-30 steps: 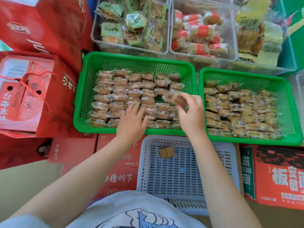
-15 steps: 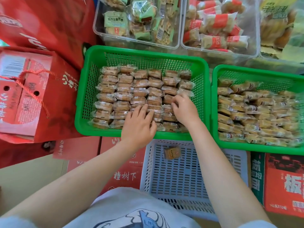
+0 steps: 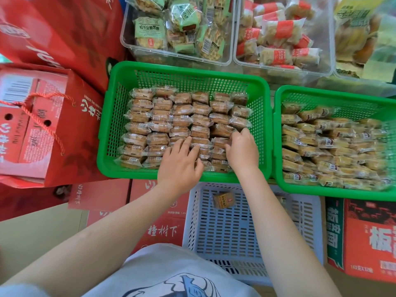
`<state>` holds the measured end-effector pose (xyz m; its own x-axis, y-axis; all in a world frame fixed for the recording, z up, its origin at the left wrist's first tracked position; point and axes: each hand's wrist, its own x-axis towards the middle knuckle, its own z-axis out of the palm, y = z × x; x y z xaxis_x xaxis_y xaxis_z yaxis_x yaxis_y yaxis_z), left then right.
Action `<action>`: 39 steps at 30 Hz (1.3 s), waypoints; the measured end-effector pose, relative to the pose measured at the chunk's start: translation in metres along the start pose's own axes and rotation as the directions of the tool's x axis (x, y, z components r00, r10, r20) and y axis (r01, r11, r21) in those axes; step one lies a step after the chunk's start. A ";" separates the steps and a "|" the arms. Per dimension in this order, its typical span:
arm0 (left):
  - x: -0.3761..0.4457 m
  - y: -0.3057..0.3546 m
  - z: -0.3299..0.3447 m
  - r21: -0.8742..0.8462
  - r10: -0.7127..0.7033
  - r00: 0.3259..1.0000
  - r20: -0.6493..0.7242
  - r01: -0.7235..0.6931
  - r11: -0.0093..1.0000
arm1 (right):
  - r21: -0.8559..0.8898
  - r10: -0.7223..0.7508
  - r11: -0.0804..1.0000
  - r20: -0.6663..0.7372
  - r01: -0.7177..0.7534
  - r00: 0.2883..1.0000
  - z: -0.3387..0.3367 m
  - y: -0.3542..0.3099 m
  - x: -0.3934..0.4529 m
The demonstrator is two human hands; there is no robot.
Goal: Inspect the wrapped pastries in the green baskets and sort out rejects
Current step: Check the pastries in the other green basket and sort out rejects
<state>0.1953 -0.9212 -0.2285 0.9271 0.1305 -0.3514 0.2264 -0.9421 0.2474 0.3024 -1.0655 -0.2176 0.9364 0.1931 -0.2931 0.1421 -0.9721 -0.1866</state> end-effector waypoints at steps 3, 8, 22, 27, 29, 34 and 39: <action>0.000 0.000 -0.001 0.009 0.003 1.000 0.005 -0.003 1.000 | -0.045 -0.034 0.999 -0.085 0.030 0.996 0.006 -0.003 -0.005; 0.000 0.001 -0.002 0.013 0.006 1.000 -0.001 -0.006 1.000 | 0.031 -0.023 0.999 -0.054 0.024 0.998 0.004 0.002 -0.009; 0.000 -0.005 -0.012 0.017 0.188 0.974 0.129 -0.192 0.981 | 0.289 0.095 0.943 0.243 -0.166 0.965 -0.034 0.005 -0.002; 0.007 0.001 -0.021 0.083 0.209 0.945 0.252 -0.236 0.968 | 0.386 0.170 0.901 0.105 -0.198 0.980 -0.026 0.007 -0.010; 0.007 0.004 -0.022 0.068 0.207 0.941 0.267 -0.232 0.970 | 0.487 0.262 0.827 0.109 -0.281 0.959 -0.025 0.011 -0.014; 0.006 0.004 -0.027 -0.112 0.170 0.946 0.277 -0.144 0.983 | 0.590 0.262 0.760 0.103 -0.271 0.959 -0.042 0.017 -0.028; -0.018 0.017 -0.056 -0.604 0.113 0.970 0.216 0.042 0.796 | 0.922 0.230 0.308 0.167 -0.234 0.959 -0.081 0.017 -0.075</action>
<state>0.1995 -0.9225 -0.1669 0.8602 -0.0466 -0.5078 0.3994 -0.5575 0.7278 0.2606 -1.1072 -0.1228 0.8769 -0.0166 -0.4804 -0.4717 -0.2223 -0.8533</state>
